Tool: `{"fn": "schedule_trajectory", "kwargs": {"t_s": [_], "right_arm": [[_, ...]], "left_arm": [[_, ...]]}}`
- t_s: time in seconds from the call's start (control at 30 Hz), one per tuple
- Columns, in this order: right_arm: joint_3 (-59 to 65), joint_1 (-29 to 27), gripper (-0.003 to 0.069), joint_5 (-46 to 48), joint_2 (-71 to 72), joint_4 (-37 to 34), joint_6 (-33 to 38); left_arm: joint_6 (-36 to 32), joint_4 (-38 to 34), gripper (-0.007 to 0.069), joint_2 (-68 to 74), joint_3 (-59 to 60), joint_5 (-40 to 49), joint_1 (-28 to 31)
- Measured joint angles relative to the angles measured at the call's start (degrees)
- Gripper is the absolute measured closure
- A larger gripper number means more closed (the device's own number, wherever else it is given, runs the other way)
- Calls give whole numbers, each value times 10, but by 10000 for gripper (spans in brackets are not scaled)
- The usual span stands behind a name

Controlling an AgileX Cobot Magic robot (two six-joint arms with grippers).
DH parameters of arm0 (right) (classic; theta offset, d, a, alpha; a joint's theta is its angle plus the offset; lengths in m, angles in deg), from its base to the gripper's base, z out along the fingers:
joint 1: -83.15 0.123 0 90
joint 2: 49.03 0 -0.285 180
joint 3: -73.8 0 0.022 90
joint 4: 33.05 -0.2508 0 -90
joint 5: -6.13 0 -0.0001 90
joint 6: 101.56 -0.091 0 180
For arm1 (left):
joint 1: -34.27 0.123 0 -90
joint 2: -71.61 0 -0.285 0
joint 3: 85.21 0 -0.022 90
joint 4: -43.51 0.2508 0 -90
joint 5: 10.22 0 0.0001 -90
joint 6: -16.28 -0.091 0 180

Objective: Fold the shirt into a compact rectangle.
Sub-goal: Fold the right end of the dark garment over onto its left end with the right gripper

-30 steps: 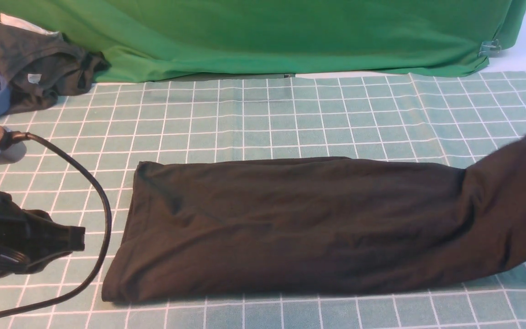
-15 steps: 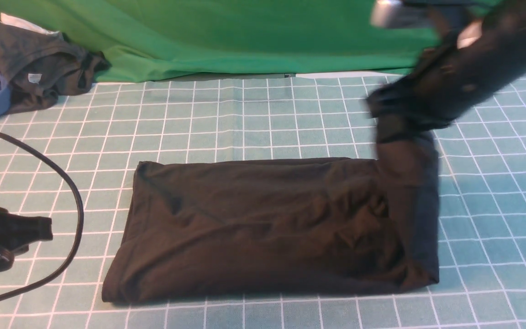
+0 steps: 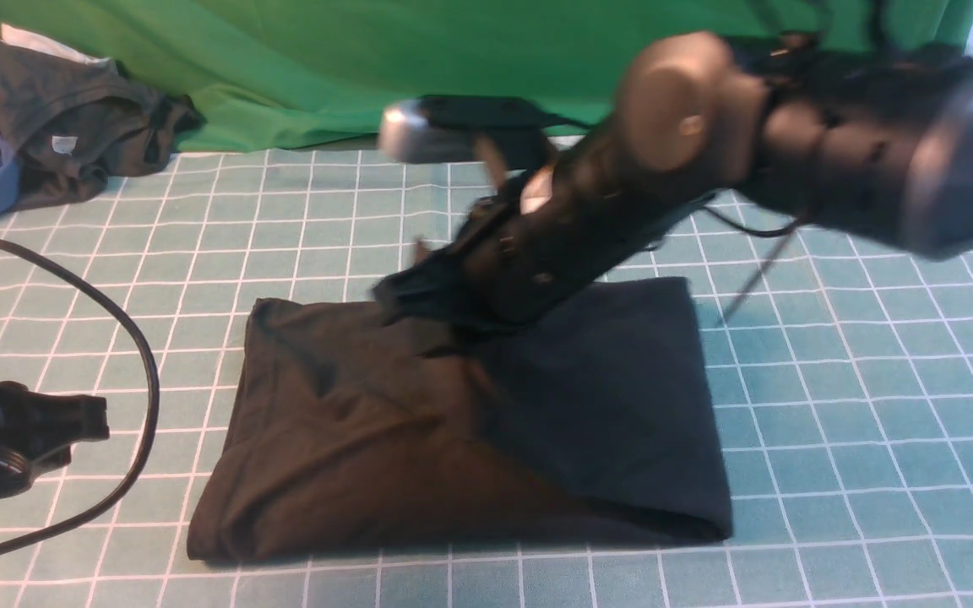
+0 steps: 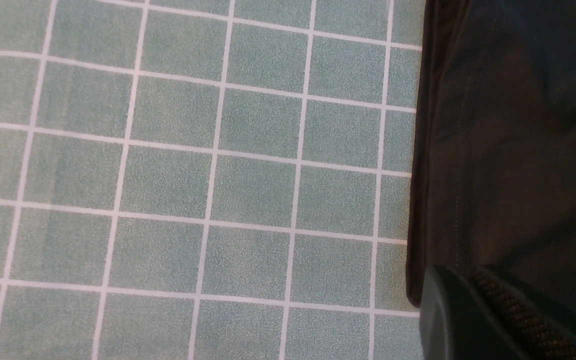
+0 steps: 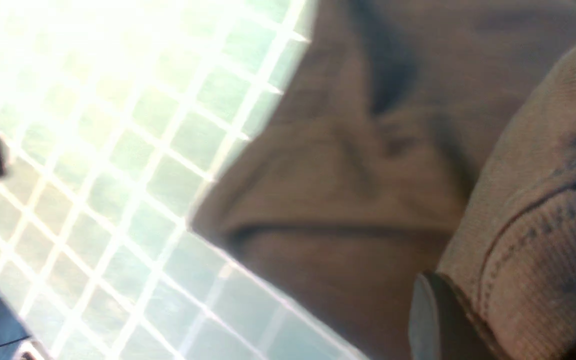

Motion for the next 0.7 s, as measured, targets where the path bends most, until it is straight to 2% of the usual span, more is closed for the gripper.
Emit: {"fn": "schedule_trajectory", "kwargs": {"t_s": [0.5, 0.6, 0.67, 0.7], "right_arm": [[-150, 72, 587, -13, -151, -37, -18], [-165, 77, 548, -33, -183, -46, -27], [-168, 79, 481, -45, -193, -48, -29], [-168, 81, 422, -52, -196, -48, -30]], "left_arm": [[0, -4, 617, 0, 0, -1, 0], [2, -4, 617, 0, 0, -1, 0], [2, -4, 617, 0, 0, -1, 0], [2, -4, 617, 0, 0, -1, 0]]}}
